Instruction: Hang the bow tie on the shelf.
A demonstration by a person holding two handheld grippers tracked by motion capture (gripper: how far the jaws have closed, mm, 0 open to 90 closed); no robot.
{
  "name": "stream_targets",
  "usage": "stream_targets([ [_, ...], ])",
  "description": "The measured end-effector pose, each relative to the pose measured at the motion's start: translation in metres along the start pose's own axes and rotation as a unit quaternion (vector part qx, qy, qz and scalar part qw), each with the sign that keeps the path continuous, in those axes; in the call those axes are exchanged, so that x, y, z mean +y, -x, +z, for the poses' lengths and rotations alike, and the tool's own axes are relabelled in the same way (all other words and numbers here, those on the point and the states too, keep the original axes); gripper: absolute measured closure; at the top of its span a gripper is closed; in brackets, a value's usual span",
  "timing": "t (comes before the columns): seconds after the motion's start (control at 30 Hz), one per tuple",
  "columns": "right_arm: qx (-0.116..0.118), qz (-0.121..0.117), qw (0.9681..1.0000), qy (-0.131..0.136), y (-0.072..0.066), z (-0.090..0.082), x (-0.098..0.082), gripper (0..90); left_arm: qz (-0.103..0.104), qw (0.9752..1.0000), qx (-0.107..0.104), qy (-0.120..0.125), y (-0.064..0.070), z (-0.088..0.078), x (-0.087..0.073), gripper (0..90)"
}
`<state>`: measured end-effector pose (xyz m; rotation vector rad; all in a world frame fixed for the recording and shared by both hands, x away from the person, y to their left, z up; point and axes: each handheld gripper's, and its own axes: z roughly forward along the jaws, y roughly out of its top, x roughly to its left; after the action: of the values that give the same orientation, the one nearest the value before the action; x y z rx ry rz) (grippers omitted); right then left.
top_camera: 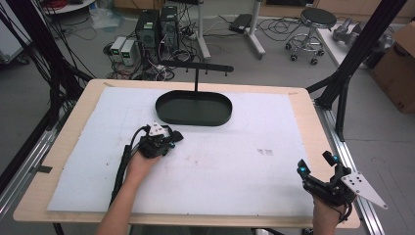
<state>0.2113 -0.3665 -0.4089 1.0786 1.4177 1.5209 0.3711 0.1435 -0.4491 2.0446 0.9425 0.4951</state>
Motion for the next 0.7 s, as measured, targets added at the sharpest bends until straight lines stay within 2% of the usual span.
stream_targets([
  [0.1,0.001,0.002,1.0000,0.000,0.000,0.000,0.000,8.9,0.004,0.9992,-0.015,0.036,0.002,-0.005,0.001,77.6],
  [0.27,0.000,0.003,1.0000,0.002,0.001,0.000,0.000,8.9,0.019,0.9953,-0.002,0.095,0.007,-0.020,0.006,77.7],
  [0.33,0.001,0.002,1.0000,0.002,0.001,0.000,0.000,8.9,0.020,0.9913,0.003,0.130,0.009,-0.028,0.008,77.7],
  [0.4,0.000,0.001,1.0000,0.002,0.001,0.000,0.000,8.9,0.019,0.9863,0.003,0.164,0.009,-0.037,0.010,77.7],
  [0.47,0.001,0.002,1.0000,0.001,0.001,0.000,0.000,8.9,0.022,0.9798,0.001,0.199,0.010,-0.046,0.012,77.7],
  [0.63,0.000,0.004,1.0000,0.001,0.000,0.000,0.000,8.9,0.032,0.9652,0.020,0.259,0.012,-0.067,0.020,77.7],
  [0.7,0.001,0.002,1.0000,0.001,0.000,0.000,0.000,8.9,0.035,0.9584,0.032,0.281,0.012,-0.074,0.022,77.7],
])
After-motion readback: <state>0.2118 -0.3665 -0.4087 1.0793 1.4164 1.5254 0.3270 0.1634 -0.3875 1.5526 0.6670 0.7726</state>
